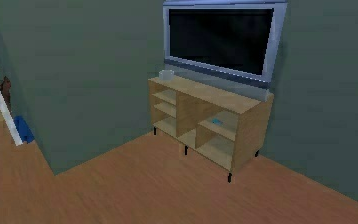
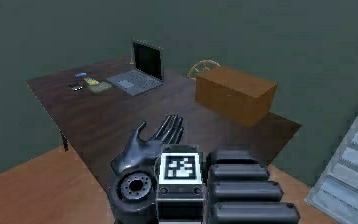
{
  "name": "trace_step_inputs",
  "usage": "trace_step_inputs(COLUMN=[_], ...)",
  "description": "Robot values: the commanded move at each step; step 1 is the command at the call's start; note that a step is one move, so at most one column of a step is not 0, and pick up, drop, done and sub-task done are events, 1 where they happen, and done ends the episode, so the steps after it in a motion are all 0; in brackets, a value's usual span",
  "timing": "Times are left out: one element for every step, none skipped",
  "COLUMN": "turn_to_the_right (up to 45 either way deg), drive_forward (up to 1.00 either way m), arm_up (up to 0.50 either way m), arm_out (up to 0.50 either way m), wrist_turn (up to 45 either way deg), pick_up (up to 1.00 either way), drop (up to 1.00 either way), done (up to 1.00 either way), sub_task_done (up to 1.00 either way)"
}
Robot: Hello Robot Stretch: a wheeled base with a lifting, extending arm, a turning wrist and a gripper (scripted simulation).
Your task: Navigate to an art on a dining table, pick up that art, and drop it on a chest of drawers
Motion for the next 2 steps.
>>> trace_step_inputs(turn_to_the_right=[0.0,0.0], drive_forward=[0.00,0.00], arm_up=[0.00,0.00], arm_out=[0.26,0.00], wrist_turn=[0.0,45.0], pick_up=[0.00,0.00], drop=[0.00,0.00], done=[0.00,0.00], sub_task_done=[0.00,0.00])
